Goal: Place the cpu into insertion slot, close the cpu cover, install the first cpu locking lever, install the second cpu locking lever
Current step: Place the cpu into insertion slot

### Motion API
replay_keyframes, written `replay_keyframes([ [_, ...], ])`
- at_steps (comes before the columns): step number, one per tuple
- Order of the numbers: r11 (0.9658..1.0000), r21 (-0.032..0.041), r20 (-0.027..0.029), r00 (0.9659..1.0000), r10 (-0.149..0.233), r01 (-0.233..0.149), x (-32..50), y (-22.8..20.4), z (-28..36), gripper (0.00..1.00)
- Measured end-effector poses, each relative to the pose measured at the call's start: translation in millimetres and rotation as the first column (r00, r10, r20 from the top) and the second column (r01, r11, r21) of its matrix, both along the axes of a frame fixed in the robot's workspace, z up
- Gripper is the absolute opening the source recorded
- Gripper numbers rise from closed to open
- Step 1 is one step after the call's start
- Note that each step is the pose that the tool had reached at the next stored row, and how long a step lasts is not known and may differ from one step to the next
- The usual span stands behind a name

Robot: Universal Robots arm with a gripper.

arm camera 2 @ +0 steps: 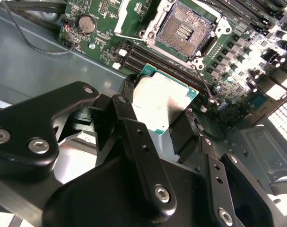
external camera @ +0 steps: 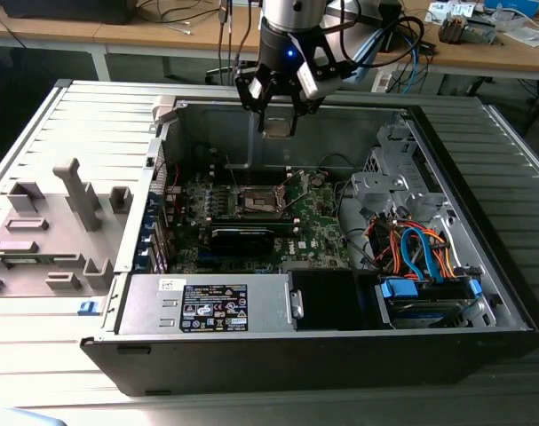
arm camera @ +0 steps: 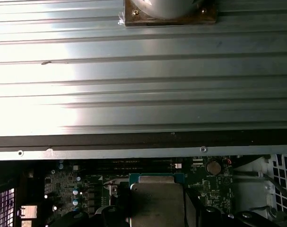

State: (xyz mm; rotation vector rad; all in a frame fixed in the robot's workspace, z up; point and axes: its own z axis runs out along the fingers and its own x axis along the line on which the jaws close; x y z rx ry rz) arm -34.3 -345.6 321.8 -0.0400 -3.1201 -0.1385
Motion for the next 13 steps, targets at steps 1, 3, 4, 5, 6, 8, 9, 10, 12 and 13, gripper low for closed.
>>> replay_keyframes([
  [1, 1.0, 0.0, 0.0, 1.0, 0.0, 0.0, 0.0, 0.4, -0.3, 0.55],
  [3, 1.0, -0.0002, -0.0002, 1.0, 0.0, 0.0, -0.1, 0.5, -0.7, 0.55],
  [4, 1.0, -0.0002, -0.0002, 1.0, 0.0, 0.0, -0.1, 0.5, -0.8, 0.55],
  [5, 1.0, -0.0002, 0.0, 1.0, 0.0, 0.0, 0.0, 0.5, -1.1, 0.55],
  [6, 1.0, -0.0002, -0.0001, 1.0, 0.0, 0.0, -0.1, 0.5, -1.3, 0.55],
  [8, 1.0, -0.0002, 0.0, 1.0, 0.0, 0.0, 0.0, 0.5, -1.6, 0.55],
  [9, 1.0, -0.0002, -0.0001, 1.0, 0.0, 0.0, -0.1, 0.5, -1.8, 0.55],
  [10, 1.0, -0.0001, -0.0001, 1.0, 0.0, 0.0, -0.1, 0.4, -2.1, 0.55],
  [12, 1.0, -0.0001, -0.0001, 1.0, 0.0, 0.0, -0.1, 0.4, -2.5, 0.55],
  [13, 1.0, -0.0002, 0.0, 1.0, 0.0, 0.0, -0.1, 0.4, -2.8, 0.55],
])
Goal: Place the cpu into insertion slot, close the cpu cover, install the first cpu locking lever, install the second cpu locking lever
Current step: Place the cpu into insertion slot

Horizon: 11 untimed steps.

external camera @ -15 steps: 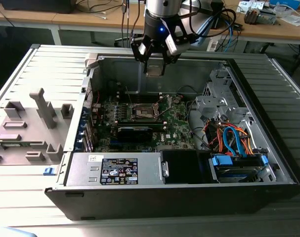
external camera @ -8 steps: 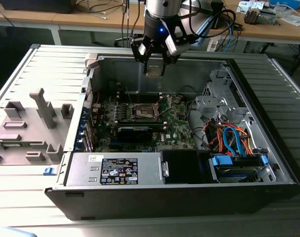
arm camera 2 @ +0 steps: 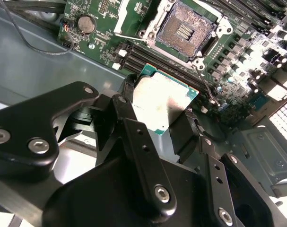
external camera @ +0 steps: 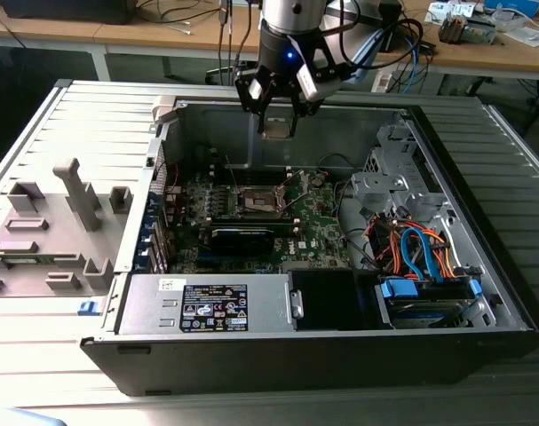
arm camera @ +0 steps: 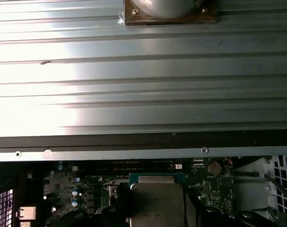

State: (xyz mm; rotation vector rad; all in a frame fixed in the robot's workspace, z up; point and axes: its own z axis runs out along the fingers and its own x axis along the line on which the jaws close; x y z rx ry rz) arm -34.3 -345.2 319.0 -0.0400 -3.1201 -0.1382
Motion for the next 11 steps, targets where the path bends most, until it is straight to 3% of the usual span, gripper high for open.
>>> replay_keyframes([
  [11, 1.0, 0.0, 0.0, 1.0, 0.0, 0.0, 0.0, 0.0, -2.4, 0.55],
])
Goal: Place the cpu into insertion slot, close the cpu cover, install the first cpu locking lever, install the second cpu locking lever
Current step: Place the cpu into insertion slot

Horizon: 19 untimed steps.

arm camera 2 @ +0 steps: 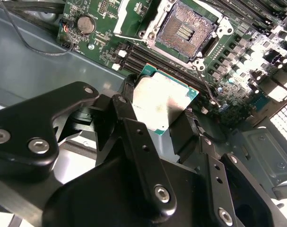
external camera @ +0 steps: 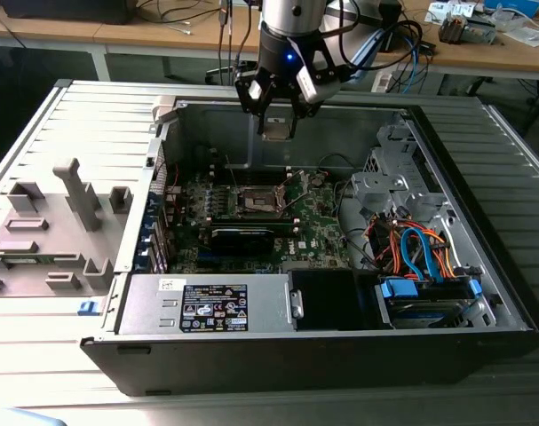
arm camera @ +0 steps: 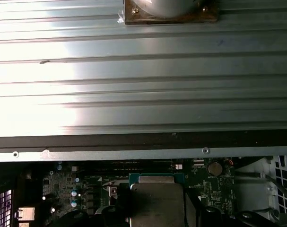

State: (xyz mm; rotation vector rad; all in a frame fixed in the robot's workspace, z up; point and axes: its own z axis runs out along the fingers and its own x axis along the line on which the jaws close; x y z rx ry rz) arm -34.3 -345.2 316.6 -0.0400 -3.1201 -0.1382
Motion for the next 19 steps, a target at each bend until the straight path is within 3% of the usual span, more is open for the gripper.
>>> replay_keyframes([
  [16, 1.0, -0.0001, 0.0, 1.0, 0.0, 0.0, -0.6, -0.5, -2.8, 0.55],
  [19, 1.0, -0.0001, 0.0, 1.0, 0.0, 0.0, -0.6, -0.7, -5.9, 0.55],
])
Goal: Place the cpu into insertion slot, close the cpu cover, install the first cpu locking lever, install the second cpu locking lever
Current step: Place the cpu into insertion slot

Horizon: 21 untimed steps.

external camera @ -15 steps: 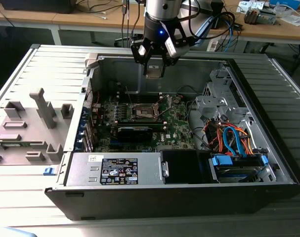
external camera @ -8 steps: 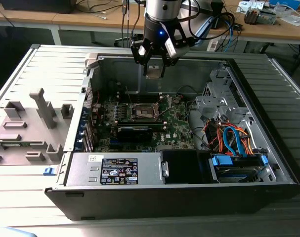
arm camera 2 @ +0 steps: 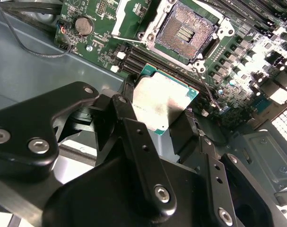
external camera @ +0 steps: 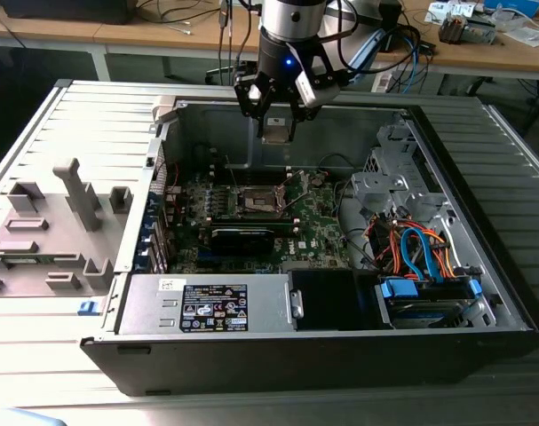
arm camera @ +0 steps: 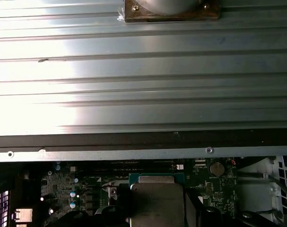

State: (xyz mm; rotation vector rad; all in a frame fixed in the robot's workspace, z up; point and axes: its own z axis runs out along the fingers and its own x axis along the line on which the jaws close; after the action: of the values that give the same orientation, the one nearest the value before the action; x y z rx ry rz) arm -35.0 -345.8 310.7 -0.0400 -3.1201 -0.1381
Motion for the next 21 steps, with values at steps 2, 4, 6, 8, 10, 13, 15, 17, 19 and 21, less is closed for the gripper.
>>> replay_keyframes([
  [2, 1.0, 0.0, 0.0, 1.0, 0.0, 0.0, 0.0, 0.0, -0.3, 0.55],
  [4, 1.0, 0.0, 0.0, 1.0, 0.0, 0.0, 0.0, 0.0, -0.8, 0.55],
  [6, 1.0, 0.0, -0.0001, 1.0, 0.0, 0.0, 0.0, 0.0, -1.2, 0.55],
  [8, 1.0, 0.0, 0.0, 1.0, 0.0, 0.0, 0.0, 0.0, -1.5, 0.55],
  [10, 1.0, 0.0, 0.0, 1.0, 0.0, 0.0, 0.0, 0.0, -1.5, 0.55],
  [13, 1.0, 0.0, 0.0, 1.0, 0.0, 0.0, 0.0, 0.0, -9.0, 0.55],
  [15, 1.0, 0.0, 0.0, 1.0, 0.0, 0.0, 0.0, 0.0, -9.2, 0.55],
  [17, 1.0, 0.0001, 0.0, 1.0, 0.0, 0.0, 0.0, 0.0, -9.4, 0.55],
  [19, 1.0, 0.0, 0.0, 1.0, 0.0, 0.0, 0.0, 0.0, -9.6, 0.55],
  [21, 1.0, 0.0, 0.0, 1.0, 0.0, 0.0, 0.0, 0.0, -9.9, 0.55],
])
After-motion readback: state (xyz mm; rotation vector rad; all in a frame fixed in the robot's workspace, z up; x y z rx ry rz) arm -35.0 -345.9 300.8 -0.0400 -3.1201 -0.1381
